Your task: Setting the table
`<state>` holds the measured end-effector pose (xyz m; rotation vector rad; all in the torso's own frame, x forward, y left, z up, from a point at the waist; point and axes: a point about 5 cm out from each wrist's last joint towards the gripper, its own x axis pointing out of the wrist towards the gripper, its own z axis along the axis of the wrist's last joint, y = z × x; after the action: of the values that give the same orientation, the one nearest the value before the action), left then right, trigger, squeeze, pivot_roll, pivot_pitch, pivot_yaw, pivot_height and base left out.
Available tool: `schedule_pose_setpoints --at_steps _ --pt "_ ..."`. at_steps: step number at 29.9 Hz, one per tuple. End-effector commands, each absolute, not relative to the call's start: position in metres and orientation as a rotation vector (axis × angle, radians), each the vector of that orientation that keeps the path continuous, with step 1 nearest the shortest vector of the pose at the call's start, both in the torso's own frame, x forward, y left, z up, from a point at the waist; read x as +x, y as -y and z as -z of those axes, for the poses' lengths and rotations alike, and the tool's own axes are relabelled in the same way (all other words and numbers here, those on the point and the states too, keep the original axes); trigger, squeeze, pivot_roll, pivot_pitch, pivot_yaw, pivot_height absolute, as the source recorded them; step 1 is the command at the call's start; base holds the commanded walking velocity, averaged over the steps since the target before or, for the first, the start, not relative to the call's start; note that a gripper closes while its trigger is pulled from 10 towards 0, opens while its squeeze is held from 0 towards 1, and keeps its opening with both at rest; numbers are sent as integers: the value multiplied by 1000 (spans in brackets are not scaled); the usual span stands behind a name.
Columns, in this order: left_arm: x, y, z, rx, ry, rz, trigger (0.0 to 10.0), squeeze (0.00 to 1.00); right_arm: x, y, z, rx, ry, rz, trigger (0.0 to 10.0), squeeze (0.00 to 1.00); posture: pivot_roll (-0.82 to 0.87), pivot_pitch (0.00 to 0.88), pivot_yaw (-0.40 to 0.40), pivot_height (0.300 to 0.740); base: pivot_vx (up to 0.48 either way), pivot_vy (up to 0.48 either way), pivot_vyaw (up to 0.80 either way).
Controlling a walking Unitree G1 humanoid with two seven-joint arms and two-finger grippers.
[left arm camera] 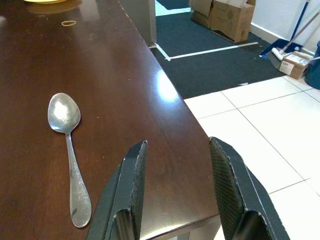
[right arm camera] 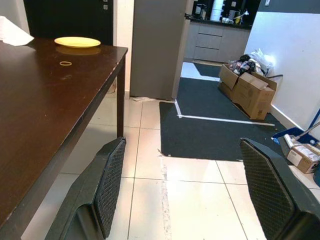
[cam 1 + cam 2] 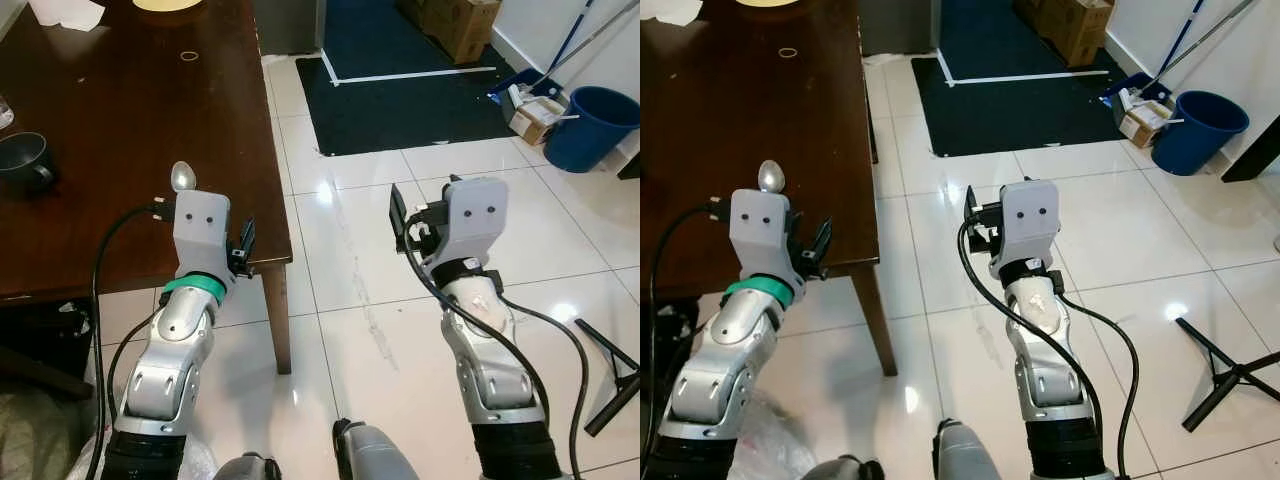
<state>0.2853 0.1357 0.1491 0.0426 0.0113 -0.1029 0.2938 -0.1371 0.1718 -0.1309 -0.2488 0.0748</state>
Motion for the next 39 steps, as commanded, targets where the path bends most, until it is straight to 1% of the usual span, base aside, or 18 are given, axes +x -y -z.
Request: schedule_pose_setpoints --at_steps 1,28,39 --pt "284 -136 -145 46 -32 103 10000 0 295 137 -169 -122 229 -69 10000 0 -168 0 47 740 0 0 0" --pt "285 -135 -146 35 -31 107 10000 0 295 137 -168 -123 222 -69 10000 0 -167 0 47 740 0 0 0" --pt "285 -134 -145 34 -32 108 10000 0 296 137 -166 -101 201 -70 10000 0 -167 0 44 740 0 0 -800"
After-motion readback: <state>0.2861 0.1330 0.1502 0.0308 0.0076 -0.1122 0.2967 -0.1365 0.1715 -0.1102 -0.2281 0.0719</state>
